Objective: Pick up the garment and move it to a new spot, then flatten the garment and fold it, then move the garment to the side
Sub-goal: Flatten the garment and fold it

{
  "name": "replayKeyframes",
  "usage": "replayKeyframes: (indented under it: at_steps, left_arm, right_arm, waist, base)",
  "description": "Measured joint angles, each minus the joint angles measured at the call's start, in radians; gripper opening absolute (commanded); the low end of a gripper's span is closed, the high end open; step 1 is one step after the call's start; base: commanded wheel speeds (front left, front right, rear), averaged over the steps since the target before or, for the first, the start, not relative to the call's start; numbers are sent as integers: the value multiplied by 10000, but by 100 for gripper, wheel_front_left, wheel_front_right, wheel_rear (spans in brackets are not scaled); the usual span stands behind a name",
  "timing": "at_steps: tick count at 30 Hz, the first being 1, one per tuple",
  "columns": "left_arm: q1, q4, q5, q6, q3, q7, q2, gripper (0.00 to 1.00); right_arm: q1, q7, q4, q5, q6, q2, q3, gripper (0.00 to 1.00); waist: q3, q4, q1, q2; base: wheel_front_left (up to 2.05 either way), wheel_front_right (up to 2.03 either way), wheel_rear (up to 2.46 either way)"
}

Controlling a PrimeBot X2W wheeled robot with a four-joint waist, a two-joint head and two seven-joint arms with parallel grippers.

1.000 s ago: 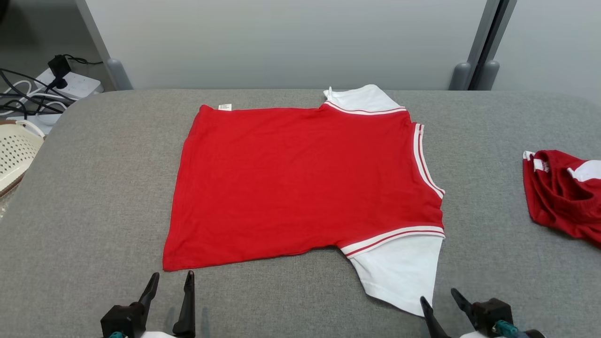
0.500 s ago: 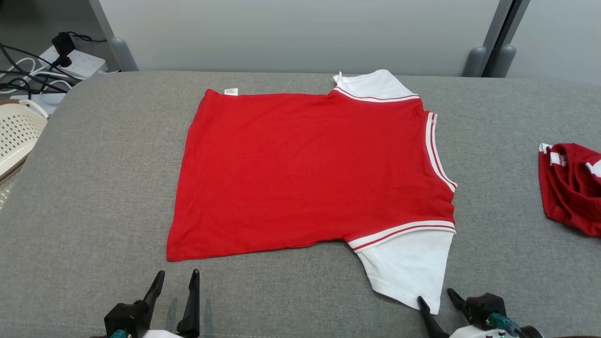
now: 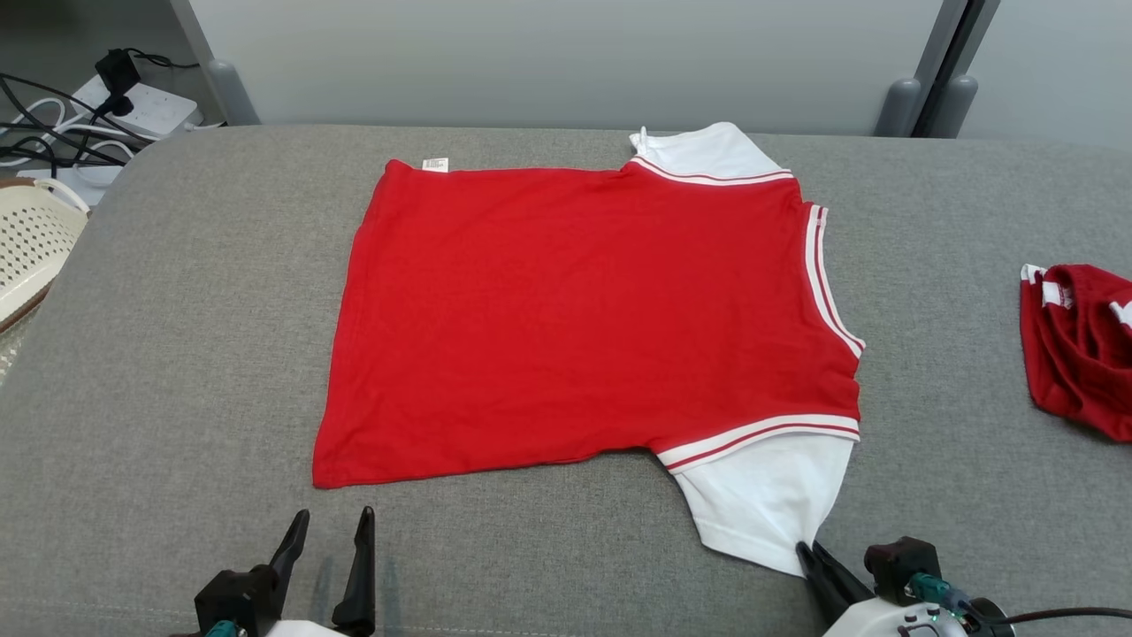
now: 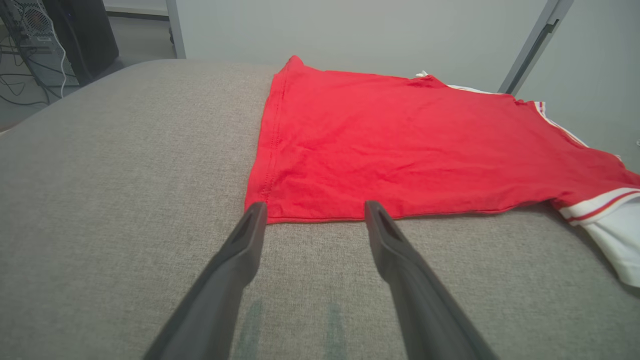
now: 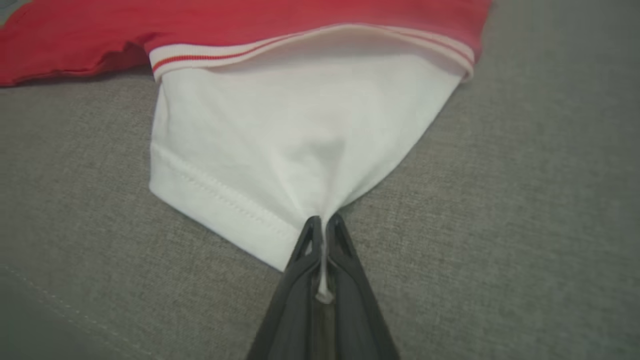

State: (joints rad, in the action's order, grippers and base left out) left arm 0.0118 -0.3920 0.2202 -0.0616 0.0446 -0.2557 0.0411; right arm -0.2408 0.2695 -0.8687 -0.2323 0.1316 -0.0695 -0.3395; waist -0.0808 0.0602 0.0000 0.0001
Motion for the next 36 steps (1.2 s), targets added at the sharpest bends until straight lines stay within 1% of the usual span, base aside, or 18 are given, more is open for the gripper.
replayKeyframes:
  at_steps: [6,11,14,17,23,27,31,34,35,36]
  left_arm:
    - [-17,-10,84,2,-17,0,0,100]
    - [-200,-84,148,4,-107,0,0,100]
    - [-387,-180,240,13,-174,0,-2,100]
    - [-616,-483,403,17,-303,0,-6,100]
    - [-1122,-1331,715,286,-775,0,-19,100]
    - [-1346,-1860,1001,290,-1095,0,-46,100]
    - [-1538,-2205,989,270,-1321,0,-42,100]
    - [-1650,-2541,1020,165,-1360,0,-46,100]
    - [-1668,-2646,1089,75,-1356,0,-48,79]
    - [-1683,-2740,1204,29,-1354,0,-50,47]
  right_arm:
    - [-14,-4,150,-100,71,-86,190,0]
    - [-2,-52,516,-150,67,-479,734,0]
    - [57,-52,683,-146,67,-562,803,0]
    - [81,-52,838,-144,67,-560,752,0]
    - [74,-52,1108,-209,65,-591,428,0]
    - [46,-52,1256,-336,65,-612,284,0]
    - [-2,-50,1406,-416,65,-633,140,0]
    - [-33,-52,1446,-435,65,-640,92,0]
    - [-39,-52,1457,-462,65,-654,88,0]
    - [-45,-52,1463,-497,65,-671,88,0]
  waist:
    - [-97,-89,0,0]
    - [-213,-290,0,0]
    - [-287,-448,0,0]
    - [-380,-610,0,0]
    - [-613,-936,0,0]
    - [-783,-1126,0,0]
    - [-923,-1280,0,0]
    - [-961,-1360,0,0]
    - [-967,-1373,0,0]
    - [-973,-1378,0,0]
  base:
    - [0,0,0]
    - [0,0,0]
    - [0,0,0]
    - [0,0,0]
    - [0,0,0]
    - [0,0,0]
    - [0,0,0]
    - [0,0,0]
    - [0,0,0]
    - [0,0,0]
